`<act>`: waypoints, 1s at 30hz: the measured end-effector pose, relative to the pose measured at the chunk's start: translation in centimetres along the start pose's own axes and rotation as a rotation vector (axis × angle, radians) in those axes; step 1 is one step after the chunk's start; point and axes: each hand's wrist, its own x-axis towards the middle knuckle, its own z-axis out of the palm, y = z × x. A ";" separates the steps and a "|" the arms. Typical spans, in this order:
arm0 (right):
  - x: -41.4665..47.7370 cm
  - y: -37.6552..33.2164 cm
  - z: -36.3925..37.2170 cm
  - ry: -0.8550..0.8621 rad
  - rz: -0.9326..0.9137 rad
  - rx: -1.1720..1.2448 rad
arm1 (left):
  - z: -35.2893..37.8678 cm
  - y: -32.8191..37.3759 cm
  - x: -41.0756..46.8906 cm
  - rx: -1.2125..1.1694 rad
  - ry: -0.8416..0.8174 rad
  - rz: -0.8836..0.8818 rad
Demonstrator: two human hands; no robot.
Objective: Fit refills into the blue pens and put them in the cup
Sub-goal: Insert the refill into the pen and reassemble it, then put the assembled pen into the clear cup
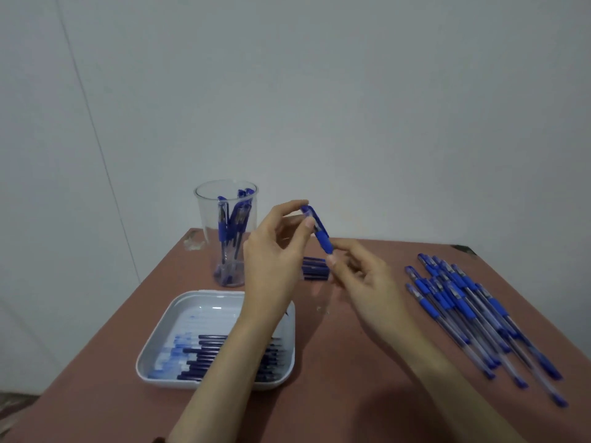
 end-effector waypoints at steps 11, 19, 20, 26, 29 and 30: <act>11.3 -10.5 5.2 0.114 -0.170 0.299 | -8.2 -2.0 3.9 0.503 0.149 0.038; 12.7 -8.8 10.0 -0.013 -0.040 -0.219 | -8.6 -3.8 4.1 0.418 0.039 -0.097; 12.5 -8.6 10.0 -0.022 -0.034 -0.290 | -8.6 -3.7 4.0 0.403 0.037 -0.097; 11.9 -8.7 9.7 -0.106 0.002 -0.356 | -8.7 -4.1 4.2 0.391 0.041 -0.093; 12.0 -8.7 9.5 -0.140 -0.028 -0.418 | -8.7 -4.3 4.3 0.404 0.035 -0.079; 12.0 -8.6 9.5 -0.150 -0.045 -0.442 | -8.7 -4.4 4.3 0.405 0.035 -0.078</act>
